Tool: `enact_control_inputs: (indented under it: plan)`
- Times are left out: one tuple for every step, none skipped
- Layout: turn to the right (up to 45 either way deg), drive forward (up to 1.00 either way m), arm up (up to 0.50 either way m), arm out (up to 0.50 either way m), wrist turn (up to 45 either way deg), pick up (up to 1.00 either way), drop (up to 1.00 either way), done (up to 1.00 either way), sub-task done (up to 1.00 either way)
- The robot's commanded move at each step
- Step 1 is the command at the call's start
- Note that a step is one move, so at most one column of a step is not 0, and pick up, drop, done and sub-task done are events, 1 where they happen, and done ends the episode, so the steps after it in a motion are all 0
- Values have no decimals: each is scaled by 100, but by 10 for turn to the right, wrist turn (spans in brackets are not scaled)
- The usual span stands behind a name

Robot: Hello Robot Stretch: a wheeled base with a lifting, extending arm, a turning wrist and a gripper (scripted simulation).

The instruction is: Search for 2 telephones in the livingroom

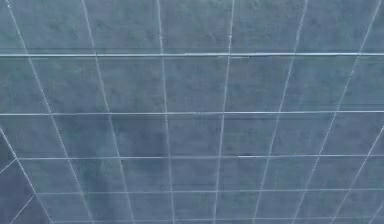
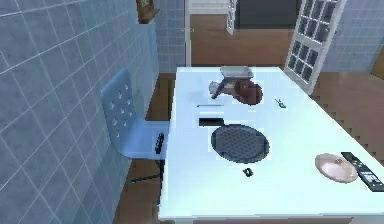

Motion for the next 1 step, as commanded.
enact_control_inputs:
  plan:
    - [-180, 0, 0, 0, 0, 0, 0, 0, 0]
